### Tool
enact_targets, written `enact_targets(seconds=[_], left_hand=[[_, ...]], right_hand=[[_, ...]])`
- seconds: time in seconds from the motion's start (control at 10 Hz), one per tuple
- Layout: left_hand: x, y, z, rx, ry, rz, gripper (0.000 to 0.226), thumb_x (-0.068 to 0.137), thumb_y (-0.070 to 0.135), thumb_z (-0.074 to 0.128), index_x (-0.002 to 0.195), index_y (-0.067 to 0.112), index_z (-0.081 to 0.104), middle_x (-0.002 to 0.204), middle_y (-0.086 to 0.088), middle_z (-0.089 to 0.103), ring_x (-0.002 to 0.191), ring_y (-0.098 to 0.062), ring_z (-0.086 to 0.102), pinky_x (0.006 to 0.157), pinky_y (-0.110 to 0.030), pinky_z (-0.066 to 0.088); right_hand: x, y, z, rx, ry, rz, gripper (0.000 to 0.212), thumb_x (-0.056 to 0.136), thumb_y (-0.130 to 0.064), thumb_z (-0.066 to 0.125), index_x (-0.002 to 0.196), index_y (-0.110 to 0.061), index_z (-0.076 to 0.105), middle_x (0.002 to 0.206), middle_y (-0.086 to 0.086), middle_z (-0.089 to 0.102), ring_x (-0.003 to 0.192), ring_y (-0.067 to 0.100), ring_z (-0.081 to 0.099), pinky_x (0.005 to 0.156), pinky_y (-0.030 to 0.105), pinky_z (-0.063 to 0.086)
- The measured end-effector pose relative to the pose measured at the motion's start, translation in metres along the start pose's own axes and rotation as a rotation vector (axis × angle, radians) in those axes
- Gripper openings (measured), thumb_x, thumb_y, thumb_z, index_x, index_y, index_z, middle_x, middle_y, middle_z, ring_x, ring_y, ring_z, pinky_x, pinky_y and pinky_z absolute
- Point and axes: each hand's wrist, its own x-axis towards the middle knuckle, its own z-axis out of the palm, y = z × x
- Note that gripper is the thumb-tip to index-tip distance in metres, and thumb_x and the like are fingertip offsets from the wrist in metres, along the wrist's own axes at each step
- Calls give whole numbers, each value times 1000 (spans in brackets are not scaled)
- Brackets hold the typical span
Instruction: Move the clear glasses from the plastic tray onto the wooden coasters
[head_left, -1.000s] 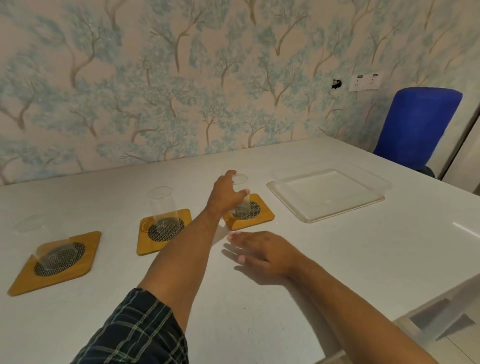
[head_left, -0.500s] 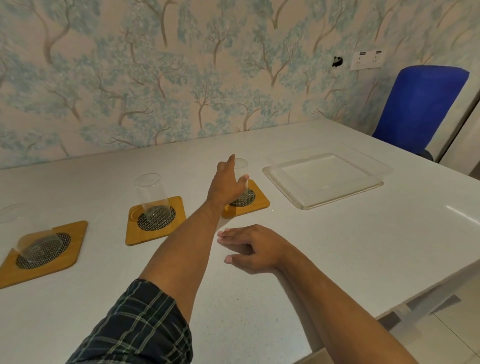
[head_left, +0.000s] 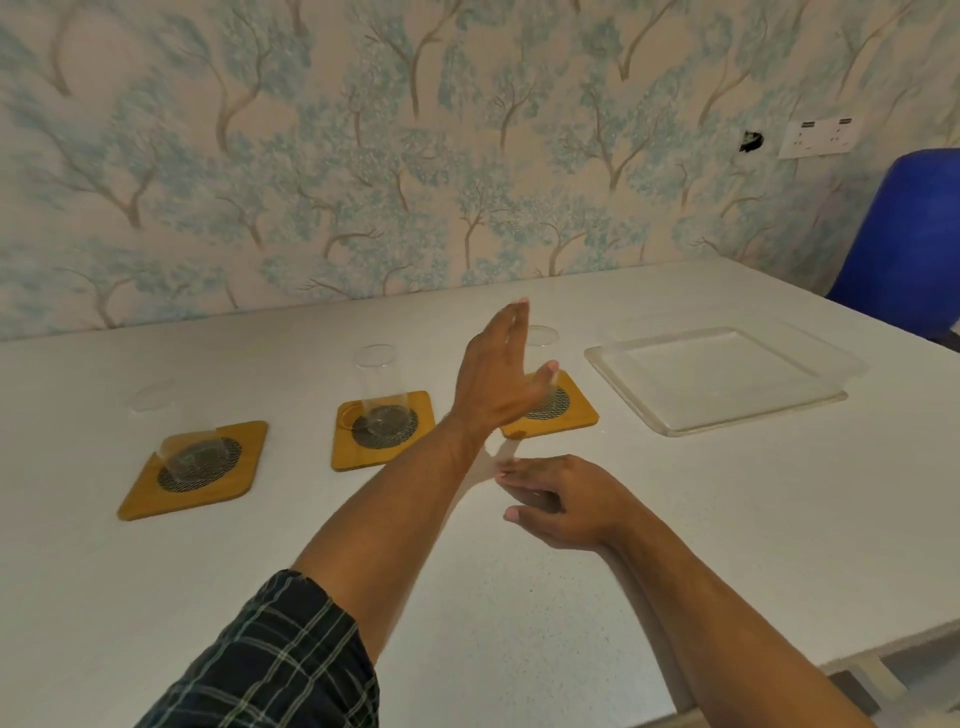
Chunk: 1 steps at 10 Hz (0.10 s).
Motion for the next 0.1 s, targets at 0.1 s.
enact_targets(seconds=[0.1], left_hand=[[-10, -8, -22, 69, 98, 34, 82, 96, 53, 47, 159, 10, 18, 165, -9, 23, 152, -24, 22, 121, -42, 26]], right_hand=[[3, -5, 0, -138, 51, 7, 69, 99, -71, 44, 155, -30, 50, 161, -11, 45, 148, 10, 43, 120, 34, 34]])
